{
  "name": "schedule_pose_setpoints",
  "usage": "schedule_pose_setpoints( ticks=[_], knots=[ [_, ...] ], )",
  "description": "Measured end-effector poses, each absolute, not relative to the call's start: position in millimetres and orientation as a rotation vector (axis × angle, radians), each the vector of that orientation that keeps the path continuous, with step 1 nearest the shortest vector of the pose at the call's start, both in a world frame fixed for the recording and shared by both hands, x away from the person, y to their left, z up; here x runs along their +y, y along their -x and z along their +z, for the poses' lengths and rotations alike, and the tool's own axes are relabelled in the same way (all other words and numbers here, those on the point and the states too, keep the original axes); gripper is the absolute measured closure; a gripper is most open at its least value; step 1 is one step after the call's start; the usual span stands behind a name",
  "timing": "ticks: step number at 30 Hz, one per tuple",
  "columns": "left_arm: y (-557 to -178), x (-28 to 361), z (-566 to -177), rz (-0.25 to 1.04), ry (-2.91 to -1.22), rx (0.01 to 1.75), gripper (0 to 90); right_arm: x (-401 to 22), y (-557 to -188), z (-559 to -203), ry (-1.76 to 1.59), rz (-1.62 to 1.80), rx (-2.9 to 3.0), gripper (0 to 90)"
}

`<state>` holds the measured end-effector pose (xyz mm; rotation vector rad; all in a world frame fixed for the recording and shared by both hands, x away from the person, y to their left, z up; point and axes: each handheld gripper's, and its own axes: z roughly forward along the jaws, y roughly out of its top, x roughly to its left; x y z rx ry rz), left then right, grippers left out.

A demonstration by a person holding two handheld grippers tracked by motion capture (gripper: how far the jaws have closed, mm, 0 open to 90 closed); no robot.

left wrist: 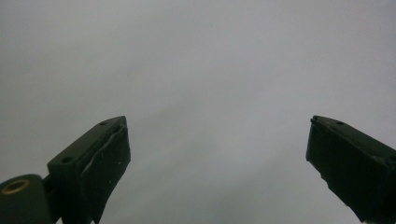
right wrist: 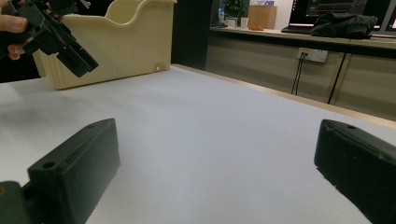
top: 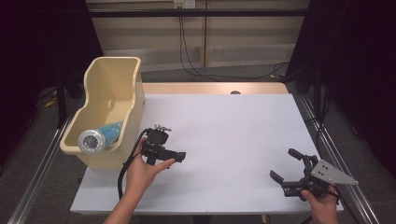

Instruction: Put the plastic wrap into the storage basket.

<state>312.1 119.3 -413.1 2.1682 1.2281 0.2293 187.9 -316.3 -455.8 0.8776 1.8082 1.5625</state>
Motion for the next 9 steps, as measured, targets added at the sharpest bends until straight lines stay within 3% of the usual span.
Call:
schedule_pose_setpoints(
  ticks=[4, 9],
  knots=[
    [-303.7, 120.7, -419.2, 0.345, -2.146, 1.188, 5.3, -316.0, -187.8, -455.8, -0.874, 1.563, 1.807, 0.0],
    [-297.0, 120.5, -421.2, 0.394, -2.109, 1.129, 5.3, -315.8, -188.7, -456.2, -0.875, 1.562, 1.811, 0.0]
  ],
)
